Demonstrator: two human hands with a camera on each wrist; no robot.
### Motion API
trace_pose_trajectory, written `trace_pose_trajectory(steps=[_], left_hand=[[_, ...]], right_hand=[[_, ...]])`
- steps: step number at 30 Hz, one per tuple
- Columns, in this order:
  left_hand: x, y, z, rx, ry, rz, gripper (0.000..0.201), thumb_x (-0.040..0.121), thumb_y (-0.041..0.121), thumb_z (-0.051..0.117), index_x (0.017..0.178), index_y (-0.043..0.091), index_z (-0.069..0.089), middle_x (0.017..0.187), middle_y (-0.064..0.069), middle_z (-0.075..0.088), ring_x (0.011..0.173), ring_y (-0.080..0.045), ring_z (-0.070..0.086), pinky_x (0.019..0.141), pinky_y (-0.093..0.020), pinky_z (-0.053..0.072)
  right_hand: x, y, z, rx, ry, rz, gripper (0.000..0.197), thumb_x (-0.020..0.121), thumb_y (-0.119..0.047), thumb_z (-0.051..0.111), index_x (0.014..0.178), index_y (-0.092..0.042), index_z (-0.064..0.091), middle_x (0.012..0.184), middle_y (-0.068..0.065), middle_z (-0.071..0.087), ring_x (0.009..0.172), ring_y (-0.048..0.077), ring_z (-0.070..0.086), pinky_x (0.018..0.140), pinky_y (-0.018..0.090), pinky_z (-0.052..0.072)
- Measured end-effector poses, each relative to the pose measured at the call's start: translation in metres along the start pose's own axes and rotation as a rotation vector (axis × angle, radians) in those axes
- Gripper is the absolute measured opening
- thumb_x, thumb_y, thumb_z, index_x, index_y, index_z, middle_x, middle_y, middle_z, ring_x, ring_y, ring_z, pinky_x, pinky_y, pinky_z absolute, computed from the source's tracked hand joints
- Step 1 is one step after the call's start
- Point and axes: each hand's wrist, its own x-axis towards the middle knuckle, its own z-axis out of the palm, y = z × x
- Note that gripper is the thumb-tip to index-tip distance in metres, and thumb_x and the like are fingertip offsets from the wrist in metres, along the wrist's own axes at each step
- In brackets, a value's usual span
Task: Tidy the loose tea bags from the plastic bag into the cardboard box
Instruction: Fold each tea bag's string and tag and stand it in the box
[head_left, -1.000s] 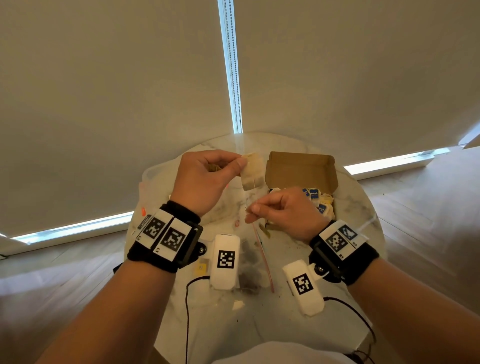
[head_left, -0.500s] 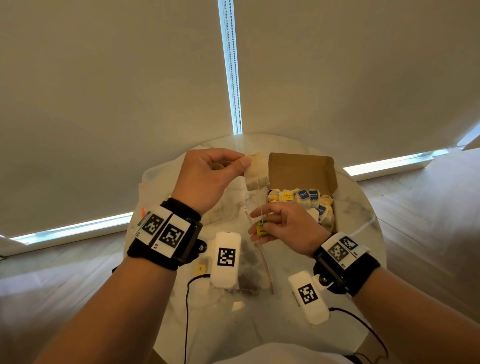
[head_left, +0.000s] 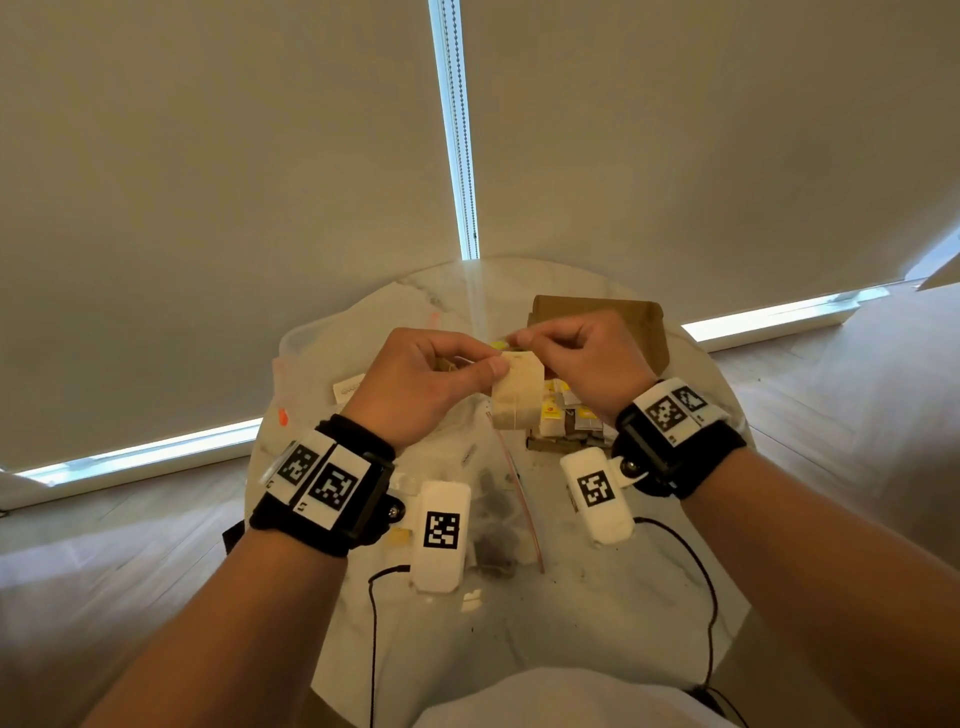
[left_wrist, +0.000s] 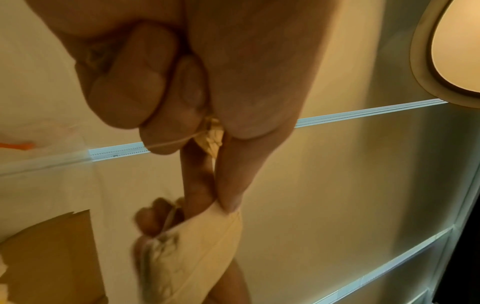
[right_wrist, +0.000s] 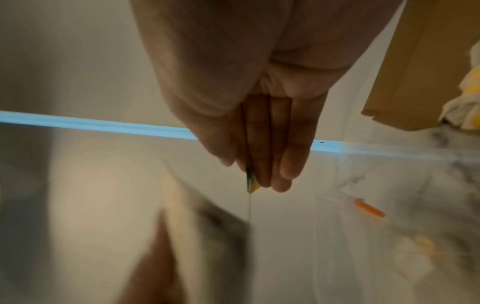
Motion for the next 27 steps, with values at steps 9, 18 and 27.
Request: trace_pose_trajectory(steps=[9,18,27], left_hand=[[0.003,-0.018,0.003,-0.019,0.042,-0.057,0.005,0.085,0.017,0.075,0.083,0.021,0.077,0.075,0.001,0.075,0.064,-0.005,0.064,0.064,-0.016,0.047],[0.002,-0.014,0.002,0.012,0.068,0.012,0.004,0.086,0.015,0.075,0.087,0.016,0.077,0.074,-0.001,0.073,0.059,0.002,0.058,0.059,-0.01,0.044],[-0.001,-0.011,0.0,0.085,0.022,0.117,0.013,0.092,0.023,0.066,0.095,0.015,0.076,0.081,0.008,0.07,0.065,0.005,0.055,0.063,-0.009,0.043]], right_hand=[[-0.011,-0.02,-0.004,0.022,0.023,-0.227,0.013,0.085,-0.013,0.074,0.092,-0.024,0.076,0.088,-0.001,0.076,0.082,0.026,0.07,0.077,0.05,0.058],[-0.032,-0.012,-0.013,0.112,-0.098,-0.15,0.023,0.086,-0.009,0.07,0.109,-0.01,0.069,0.074,0.012,0.072,0.058,0.021,0.066,0.056,0.028,0.056],[-0.026,-0.006,-0.016,-0.041,-0.054,-0.044,0.008,0.082,-0.012,0.075,0.086,-0.019,0.075,0.084,0.001,0.074,0.078,0.017,0.069,0.075,0.033,0.058]])
